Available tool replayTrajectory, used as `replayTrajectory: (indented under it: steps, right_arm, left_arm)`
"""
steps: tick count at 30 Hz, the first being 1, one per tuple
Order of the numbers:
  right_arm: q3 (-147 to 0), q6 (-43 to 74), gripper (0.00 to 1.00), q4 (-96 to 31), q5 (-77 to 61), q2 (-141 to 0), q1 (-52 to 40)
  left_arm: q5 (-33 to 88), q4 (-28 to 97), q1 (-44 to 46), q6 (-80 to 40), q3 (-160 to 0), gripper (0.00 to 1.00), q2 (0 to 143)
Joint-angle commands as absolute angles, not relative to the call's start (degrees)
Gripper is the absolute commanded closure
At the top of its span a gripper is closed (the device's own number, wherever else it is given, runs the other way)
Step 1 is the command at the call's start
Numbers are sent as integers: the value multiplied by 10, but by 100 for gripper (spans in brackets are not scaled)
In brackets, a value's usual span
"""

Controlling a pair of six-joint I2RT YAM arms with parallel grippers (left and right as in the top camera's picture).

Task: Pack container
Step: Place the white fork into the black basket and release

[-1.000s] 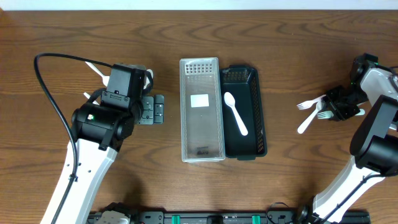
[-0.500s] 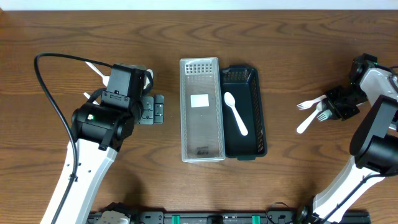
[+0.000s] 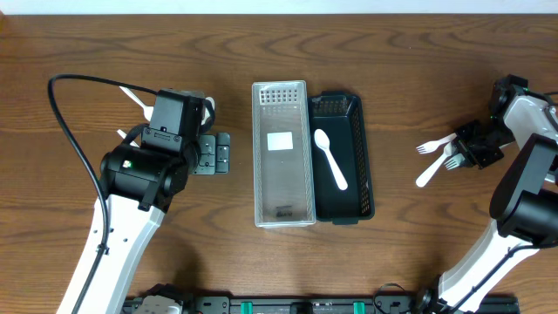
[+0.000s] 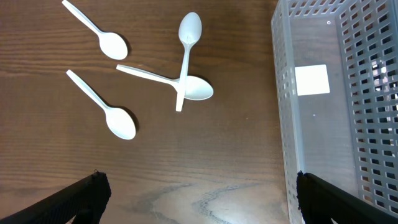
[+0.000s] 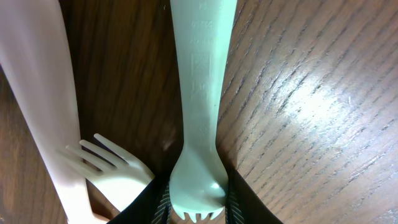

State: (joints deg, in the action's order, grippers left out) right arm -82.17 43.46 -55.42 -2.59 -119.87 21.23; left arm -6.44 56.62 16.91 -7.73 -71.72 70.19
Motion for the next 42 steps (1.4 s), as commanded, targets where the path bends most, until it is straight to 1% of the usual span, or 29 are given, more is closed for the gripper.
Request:
replayTrajectory:
  steps: [1,3,6,8,13,17,22,27,31,40,42]
  right_arm:
    - [-797,437,79,-551,2,-1191,206]
    - [-797,436,80,-551,20,-1160,205]
    - [-797,423,89,-550,35,-1100,205]
    - [-797,410,92,-548,37,-1066,203]
    - [-797,367,96,-546,34,-975,168]
    - [-798,328,98,-546,6,-920,104]
    - [-798,305,99,-541,-15,-879,-18]
    - [-798,259,99,-535,-13,-886,-138]
    - [-798,256,99,-534,11,-925,-203]
    - [-798,258,99,-526,10,-1069,-253]
    - [-798,258,96,-521,10,-1094,-256]
  left_arm:
    - [-71,568,166,-84,-727,2,700]
    - [-71,568,166,-84,-727,2,700]
    - [-71,568,166,-84,-727,2,700]
    - [-71,568,166,-84,-727,2,700]
    - [-71,567,166,-84,-727,2,700]
    - [-71,567,166,-84,-727,2,700]
    - [-71,568,166,-84,-727,2,700]
    - [-71,568,166,-84,-727,2,700]
    - [-71,568,166,-84,-727,2,700]
    - [-71,568,166,-84,-727,2,700]
    - [-71,568,166,-84,-727,2,700]
